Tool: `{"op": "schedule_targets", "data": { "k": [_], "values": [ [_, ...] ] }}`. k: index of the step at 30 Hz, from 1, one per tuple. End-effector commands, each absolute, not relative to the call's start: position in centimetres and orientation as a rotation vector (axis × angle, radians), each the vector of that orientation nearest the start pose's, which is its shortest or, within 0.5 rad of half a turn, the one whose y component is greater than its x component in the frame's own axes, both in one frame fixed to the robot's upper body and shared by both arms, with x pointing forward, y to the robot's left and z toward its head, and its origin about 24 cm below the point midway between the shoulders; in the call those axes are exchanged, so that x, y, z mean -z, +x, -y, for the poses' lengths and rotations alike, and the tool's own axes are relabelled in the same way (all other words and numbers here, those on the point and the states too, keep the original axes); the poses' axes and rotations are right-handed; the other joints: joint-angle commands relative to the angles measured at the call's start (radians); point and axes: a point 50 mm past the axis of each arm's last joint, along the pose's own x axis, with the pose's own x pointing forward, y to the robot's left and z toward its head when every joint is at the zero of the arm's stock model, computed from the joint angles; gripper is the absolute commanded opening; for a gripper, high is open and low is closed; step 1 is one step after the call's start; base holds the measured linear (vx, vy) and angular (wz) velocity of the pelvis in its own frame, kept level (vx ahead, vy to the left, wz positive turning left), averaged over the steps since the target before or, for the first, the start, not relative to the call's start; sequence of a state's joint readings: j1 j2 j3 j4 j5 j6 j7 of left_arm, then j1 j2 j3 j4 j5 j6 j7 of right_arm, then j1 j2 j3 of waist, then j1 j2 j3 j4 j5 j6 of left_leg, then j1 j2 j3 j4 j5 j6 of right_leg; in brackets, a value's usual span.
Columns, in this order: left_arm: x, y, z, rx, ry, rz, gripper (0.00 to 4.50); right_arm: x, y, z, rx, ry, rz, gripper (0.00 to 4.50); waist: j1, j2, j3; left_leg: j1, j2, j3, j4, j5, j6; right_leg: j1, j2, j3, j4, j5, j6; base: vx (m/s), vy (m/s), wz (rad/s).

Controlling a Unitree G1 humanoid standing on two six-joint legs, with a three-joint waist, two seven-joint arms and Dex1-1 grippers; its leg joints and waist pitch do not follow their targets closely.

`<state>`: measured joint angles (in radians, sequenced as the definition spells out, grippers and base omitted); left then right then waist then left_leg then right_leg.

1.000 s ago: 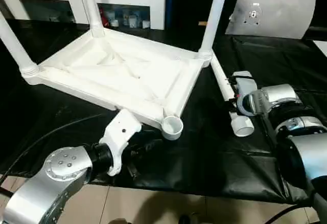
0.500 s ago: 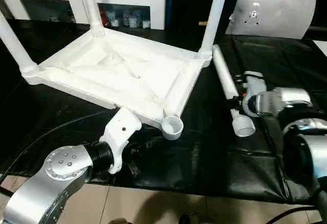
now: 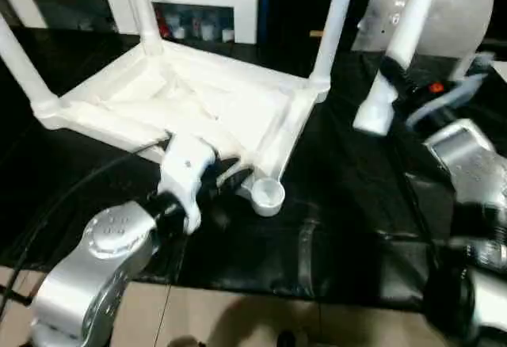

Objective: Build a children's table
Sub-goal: Pick table leg

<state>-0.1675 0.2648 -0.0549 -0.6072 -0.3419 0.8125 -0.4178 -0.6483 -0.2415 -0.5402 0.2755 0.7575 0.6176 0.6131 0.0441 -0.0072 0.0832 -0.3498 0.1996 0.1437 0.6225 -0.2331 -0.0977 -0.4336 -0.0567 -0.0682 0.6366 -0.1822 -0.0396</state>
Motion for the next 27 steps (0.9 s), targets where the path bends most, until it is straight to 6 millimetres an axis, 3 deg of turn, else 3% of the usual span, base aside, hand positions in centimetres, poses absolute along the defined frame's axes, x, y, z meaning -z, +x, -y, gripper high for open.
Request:
{"op": "schedule_targets", "data": {
  "k": [1, 3, 4, 8, 12, 15, 18, 24, 27],
  "values": [
    [-14.8, 24.6, -12.1, 0.680, -0.056, -0.052, 1.56, -17.9, 32.1, 20.2, -0.778, 0.797, 0.262, 1.86, 0.009, -0.008, -0.075, -0.016, 0.005, 0.020, -0.059, 0.013, 0.120, 0.086, -0.050, 0.047, -0.078, -0.121, -0.208, 0.000, 0.000, 0.00],
    [-15.4, 24.9, -11.9, 0.685, -0.102, -0.023, 1.56, -17.8, 31.1, 19.3, -0.869, 0.826, 0.260, 1.86, 0.007, -0.011, -0.073, -0.020, 0.004, 0.015, -0.065, -0.001, 0.101, 0.086, -0.048, 0.042, -0.085, -0.200, -0.176, 0.000, 0.000, 0.00],
    [-15.7, 25.1, -11.7, 0.693, -0.126, -0.009, 1.56, -17.7, 30.5, 18.8, -0.915, 0.835, 0.250, 1.86, 0.010, -0.009, -0.072, -0.015, 0.004, 0.017, -0.064, -0.013, 0.091, 0.081, -0.049, 0.043, -0.093, -0.237, -0.159, 0.000, 0.000, 0.00],
    [-17.1, 25.4, -10.9, 0.758, -0.269, 0.023, 1.56, -16.6, 28.3, 16.7, -1.058, 0.836, 0.160, 1.86, 0.010, -0.009, -0.068, -0.020, 0.004, 0.016, -0.068, -0.024, 0.068, 0.079, -0.048, 0.041, -0.102, -0.287, -0.127, 0.000, 0.000, 0.00],
    [-18.1, 25.7, -9.9, 0.823, -0.440, 0.046, 1.56, -15.6, 27.2, 15.4, -1.093, 0.867, 0.093, 1.86, 0.016, -0.015, -0.065, -0.020, -0.002, 0.018, -0.068, -0.043, 0.050, 0.074, -0.050, 0.041, -0.115, -0.375, -0.085, 0.000, 0.000, 0.00],
    [-18.3, 25.5, -9.2, 0.898, -0.460, 0.030, 1.56, -14.6, 26.2, 14.3, -1.132, 0.843, 0.020, 1.86, 0.017, -0.015, -0.066, -0.024, 0.001, 0.013, -0.071, -0.028, 0.049, 0.074, -0.050, 0.040, -0.115, -0.366, -0.057, 0.000, 0.000, 0.00],
    [-18.2, 25.6, -9.0, 0.897, -0.475, 0.014, 1.56, -13.9, 25.8, 13.6, -1.149, 0.775, -0.046, 1.86, 0.016, -0.014, -0.066, -0.025, 0.003, 0.013, -0.071, -0.022, 0.047, 0.073, -0.049, 0.040, -0.117, -0.359, -0.045, 0.000, 0.000, 0.00],
    [-17.4, 26.0, -9.4, 0.871, -0.457, -0.025, 1.56, -13.2, 25.2, 12.5, -1.133, 0.714, -0.085, 1.86, 0.017, -0.014, -0.070, -0.026, 0.005, 0.012, -0.073, 0.013, 0.052, 0.074, -0.050, 0.041, -0.109, -0.276, -0.066, 0.000, 0.000, 0.00],
    [-16.7, 26.3, -10.0, 0.851, -0.477, -0.023, 1.56, -12.9, 24.4, 11.9, -1.212, 0.751, -0.126, 1.86, 0.017, -0.014, -0.070, -0.026, 0.005, 0.012, -0.073, 0.018, 0.059, 0.077, -0.052, 0.041, -0.106, -0.246, -0.079, 0.000, 0.000, 0.00]
  ]
}}
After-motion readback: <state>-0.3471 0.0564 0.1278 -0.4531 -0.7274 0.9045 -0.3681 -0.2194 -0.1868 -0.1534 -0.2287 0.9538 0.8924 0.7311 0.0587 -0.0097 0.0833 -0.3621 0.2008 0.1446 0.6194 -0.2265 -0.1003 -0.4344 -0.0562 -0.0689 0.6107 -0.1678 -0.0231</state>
